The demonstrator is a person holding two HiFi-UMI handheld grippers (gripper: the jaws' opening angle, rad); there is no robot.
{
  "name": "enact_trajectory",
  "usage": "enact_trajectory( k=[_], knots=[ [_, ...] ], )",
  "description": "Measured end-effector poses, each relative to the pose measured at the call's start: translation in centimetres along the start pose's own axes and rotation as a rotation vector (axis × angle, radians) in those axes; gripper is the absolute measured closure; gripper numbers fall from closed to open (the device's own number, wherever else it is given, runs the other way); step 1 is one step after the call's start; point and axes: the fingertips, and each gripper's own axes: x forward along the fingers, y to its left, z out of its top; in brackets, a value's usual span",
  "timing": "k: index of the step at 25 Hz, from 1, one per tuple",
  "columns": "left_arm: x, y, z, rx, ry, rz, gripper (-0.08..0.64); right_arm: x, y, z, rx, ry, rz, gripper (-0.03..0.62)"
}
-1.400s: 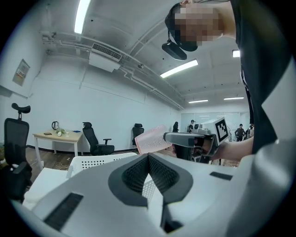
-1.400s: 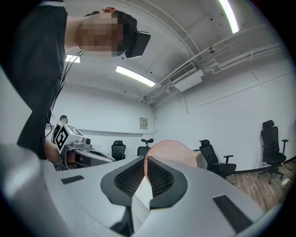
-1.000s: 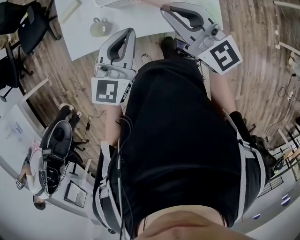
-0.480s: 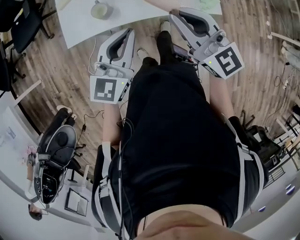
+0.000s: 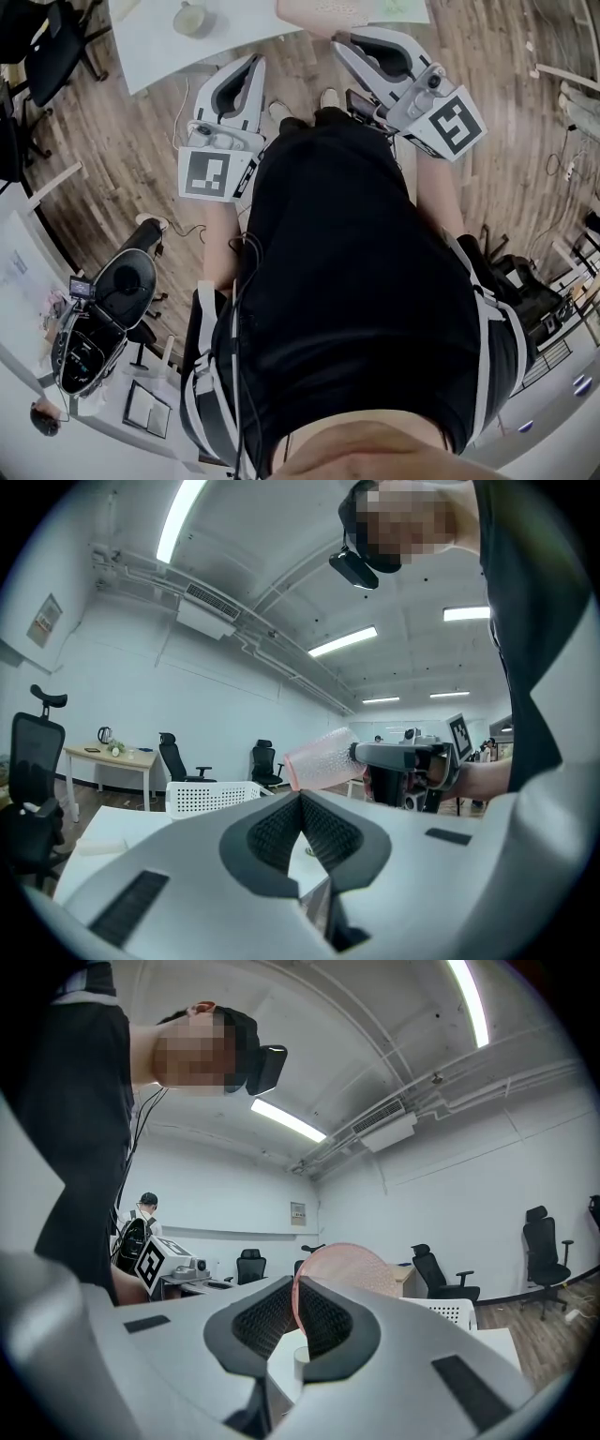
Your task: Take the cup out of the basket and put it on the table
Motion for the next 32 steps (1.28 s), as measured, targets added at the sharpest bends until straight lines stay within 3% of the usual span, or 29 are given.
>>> enact_trajectory(
  k=[5, 32],
  knots=[
    [1.0, -2.2, 0.6, 0.003, -0.004, 0.003, 0.54, -1.9, -0.3, 0.6, 0.033, -0.017, 0.003, 0.56],
    [-0.5, -0.5, 0.4, 0.022, -0.011, 0.016, 0.54, -0.2, 1.6, -0.5, 0.042, -0.015, 0.036, 0.56]
  ],
)
